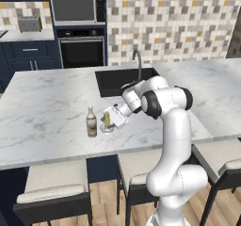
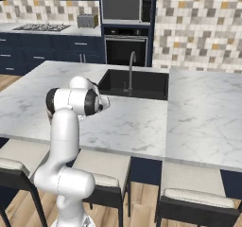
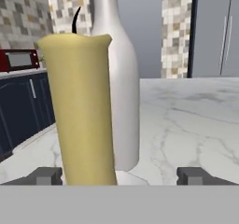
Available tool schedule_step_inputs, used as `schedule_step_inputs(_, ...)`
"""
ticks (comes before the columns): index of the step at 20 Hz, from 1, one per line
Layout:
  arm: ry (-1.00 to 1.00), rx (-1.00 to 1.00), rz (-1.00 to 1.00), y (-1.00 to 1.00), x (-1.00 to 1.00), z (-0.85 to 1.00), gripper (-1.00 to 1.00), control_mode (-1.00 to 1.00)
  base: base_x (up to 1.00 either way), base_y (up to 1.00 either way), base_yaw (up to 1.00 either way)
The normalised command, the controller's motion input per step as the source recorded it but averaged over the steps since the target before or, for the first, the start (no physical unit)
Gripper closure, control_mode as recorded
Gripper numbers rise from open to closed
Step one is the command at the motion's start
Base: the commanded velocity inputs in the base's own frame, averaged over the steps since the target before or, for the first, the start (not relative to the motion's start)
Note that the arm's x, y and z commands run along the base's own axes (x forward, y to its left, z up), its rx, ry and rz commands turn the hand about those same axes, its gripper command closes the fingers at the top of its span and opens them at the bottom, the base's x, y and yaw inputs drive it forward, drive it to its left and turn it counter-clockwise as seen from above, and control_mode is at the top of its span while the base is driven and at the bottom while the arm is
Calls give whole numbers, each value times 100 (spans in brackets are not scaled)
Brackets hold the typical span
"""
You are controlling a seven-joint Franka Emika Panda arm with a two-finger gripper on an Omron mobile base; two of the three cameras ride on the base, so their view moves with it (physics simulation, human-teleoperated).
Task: Get the candle and the liquor from the cabinet and move them to the dining counter.
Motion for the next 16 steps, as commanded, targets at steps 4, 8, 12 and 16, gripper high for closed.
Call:
schedule_step_inputs(4, 0, 0, 0, -4, -7, 4, -100, -100, 0, 0, 0)
schedule_step_inputs(8, 0, 0, 0, -5, -11, 13, -100, -100, 0, 0, 0)
schedule_step_inputs(12, 0, 0, 0, -16, -24, 15, -100, -100, 0, 0, 0)
schedule_step_inputs(16, 0, 0, 0, -18, -26, 14, -100, -100, 0, 0, 0)
